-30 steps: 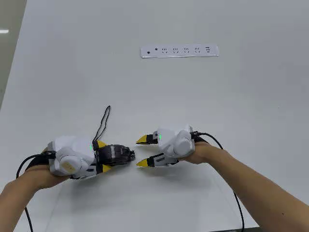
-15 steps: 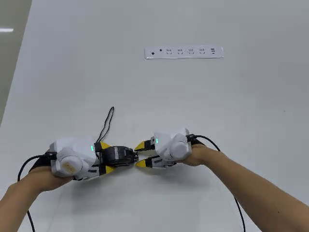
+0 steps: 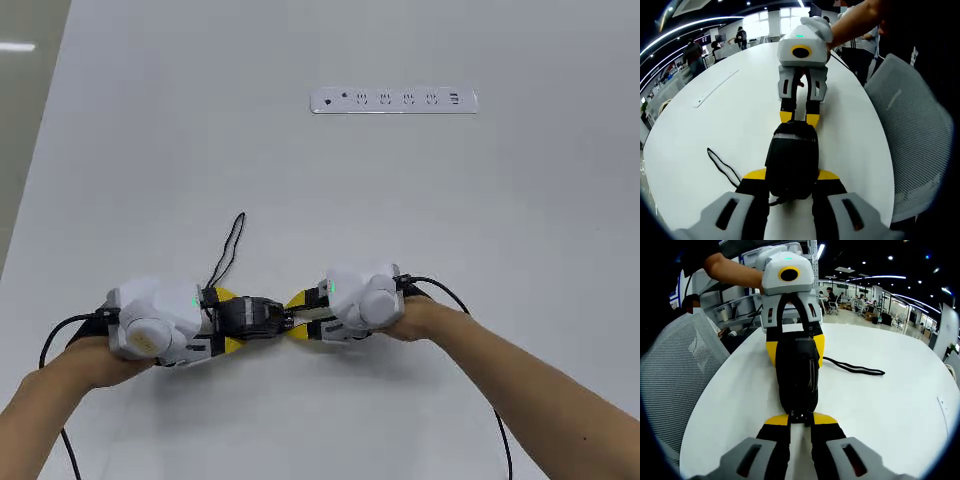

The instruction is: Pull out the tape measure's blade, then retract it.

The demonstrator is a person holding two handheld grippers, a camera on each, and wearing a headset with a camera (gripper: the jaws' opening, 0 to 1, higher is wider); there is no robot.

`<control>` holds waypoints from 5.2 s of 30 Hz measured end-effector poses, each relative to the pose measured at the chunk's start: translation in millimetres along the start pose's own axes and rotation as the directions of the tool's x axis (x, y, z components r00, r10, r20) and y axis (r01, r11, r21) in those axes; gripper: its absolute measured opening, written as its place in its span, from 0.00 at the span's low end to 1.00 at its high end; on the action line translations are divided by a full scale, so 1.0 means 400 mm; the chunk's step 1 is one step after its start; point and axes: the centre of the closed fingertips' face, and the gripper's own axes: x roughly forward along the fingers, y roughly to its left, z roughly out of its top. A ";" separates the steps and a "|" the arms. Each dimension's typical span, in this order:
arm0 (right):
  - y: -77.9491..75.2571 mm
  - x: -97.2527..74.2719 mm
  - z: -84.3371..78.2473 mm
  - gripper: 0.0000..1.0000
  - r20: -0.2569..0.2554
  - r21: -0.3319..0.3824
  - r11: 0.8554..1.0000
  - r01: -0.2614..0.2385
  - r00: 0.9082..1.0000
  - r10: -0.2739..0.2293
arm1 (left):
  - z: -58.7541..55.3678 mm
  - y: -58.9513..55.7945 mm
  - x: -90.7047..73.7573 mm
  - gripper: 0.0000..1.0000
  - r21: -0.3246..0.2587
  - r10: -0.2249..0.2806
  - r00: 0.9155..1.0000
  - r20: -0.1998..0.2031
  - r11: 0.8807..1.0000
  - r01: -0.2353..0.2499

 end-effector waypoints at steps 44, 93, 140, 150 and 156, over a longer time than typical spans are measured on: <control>0.005 -0.011 0.011 0.10 -0.029 0.011 1.000 -0.001 1.000 0.001 | -0.010 -0.001 -0.010 0.28 -0.016 -0.023 1.000 0.018 1.000 0.024; 0.005 -0.017 0.019 0.10 -0.008 0.026 1.000 -0.014 1.000 0.014 | -0.013 -0.002 -0.014 0.28 -0.030 -0.029 0.999 0.024 0.999 0.030; 0.006 -0.059 -0.006 0.10 -0.009 0.053 0.999 -0.014 1.000 0.015 | -0.013 -0.003 -0.013 0.28 -0.037 -0.038 0.999 0.019 0.999 0.039; 0.006 -0.065 -0.011 0.10 -0.010 0.053 0.999 -0.013 1.000 0.014 | -0.012 -0.004 -0.014 0.28 -0.035 -0.040 0.999 0.020 0.999 0.041; 0.006 -0.070 -0.013 0.10 -0.010 0.059 0.998 -0.015 1.000 0.016 | -0.014 -0.003 -0.015 0.28 -0.034 -0.043 0.999 0.019 0.998 0.043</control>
